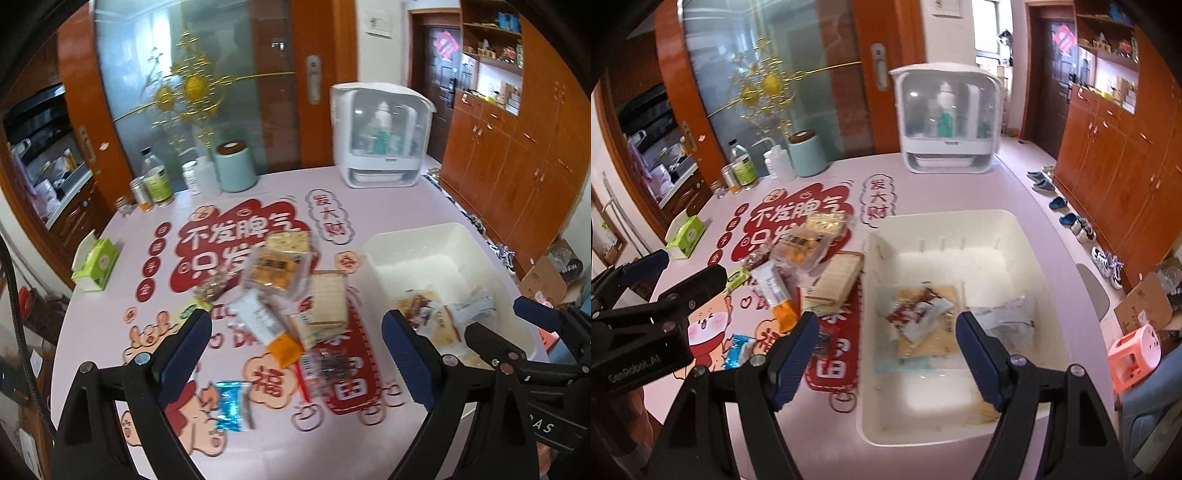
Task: Organize snacks
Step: 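Move both tools back over the remaining snacks, then grasp the blue wrapped cake with the left tool while the right tool grasps the dark candy pack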
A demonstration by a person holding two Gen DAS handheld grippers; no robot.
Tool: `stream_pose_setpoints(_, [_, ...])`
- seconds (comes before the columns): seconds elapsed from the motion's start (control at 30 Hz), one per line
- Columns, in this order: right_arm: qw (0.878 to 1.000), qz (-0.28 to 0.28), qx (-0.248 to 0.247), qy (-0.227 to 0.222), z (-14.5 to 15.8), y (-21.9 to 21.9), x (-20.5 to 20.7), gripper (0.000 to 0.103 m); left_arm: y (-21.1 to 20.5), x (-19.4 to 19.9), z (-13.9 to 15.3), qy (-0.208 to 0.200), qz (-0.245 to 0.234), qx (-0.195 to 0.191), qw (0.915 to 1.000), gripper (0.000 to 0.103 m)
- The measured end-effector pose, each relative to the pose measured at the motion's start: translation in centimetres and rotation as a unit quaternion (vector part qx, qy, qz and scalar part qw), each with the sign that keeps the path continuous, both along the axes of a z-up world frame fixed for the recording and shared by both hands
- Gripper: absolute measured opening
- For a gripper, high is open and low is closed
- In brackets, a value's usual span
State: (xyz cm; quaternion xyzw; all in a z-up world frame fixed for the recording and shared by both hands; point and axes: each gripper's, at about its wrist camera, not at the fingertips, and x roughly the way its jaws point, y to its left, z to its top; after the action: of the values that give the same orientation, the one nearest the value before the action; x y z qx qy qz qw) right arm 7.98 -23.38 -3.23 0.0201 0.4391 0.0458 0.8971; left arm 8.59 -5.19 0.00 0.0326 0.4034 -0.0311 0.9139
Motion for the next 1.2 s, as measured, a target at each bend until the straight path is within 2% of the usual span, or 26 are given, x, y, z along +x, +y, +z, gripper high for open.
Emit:
stream_pose_setpoints(0.23, [1.000,0.022,-0.010,-0.001,-0.1,5.2,0.3,0.077,7.9,0.2,-1.7,0.015,0.053,-0.002,0.9985,0.093])
stream_pose_setpoints(0.33, [0.999,0.031,-0.017,0.002,-0.8,7.4,0.6,0.077,11.3,0.5,-4.0,0.045,0.072,0.000,0.9964,0.093])
stream_pose_setpoints(0.47, [0.999,0.042,-0.025,0.020,-2.7,10.1,1.4,0.077,13.8,0.5,-7.5,0.086,0.076,0.002,0.9934,0.093])
stream_pose_setpoints(0.73, [0.996,0.031,-0.015,0.085,-8.0,12.9,2.7,0.077,14.4,1.1,-13.8,0.152,0.044,-0.002,0.9874,0.093])
stream_pose_setpoints(0.9, [0.993,0.021,-0.020,0.113,-11.0,13.3,3.4,0.077,13.2,1.7,-18.0,0.202,0.015,-0.024,0.9789,0.093])
stream_pose_setpoints(1.0, [0.991,0.006,-0.016,0.136,-13.1,12.8,4.1,0.075,12.8,2.2,-19.8,0.220,0.016,-0.030,0.9748,0.093])
stream_pose_setpoints(1.07, [0.988,-0.003,-0.011,0.153,-14.5,12.3,4.6,0.074,12.8,2.4,-20.6,0.229,0.019,-0.037,0.9725,0.093])
stream_pose_setpoints(1.2, [0.984,-0.013,-0.005,0.175,-16.5,11.5,5.5,0.064,12.5,3.0,-22.2,0.248,0.030,-0.048,0.9671,0.093])
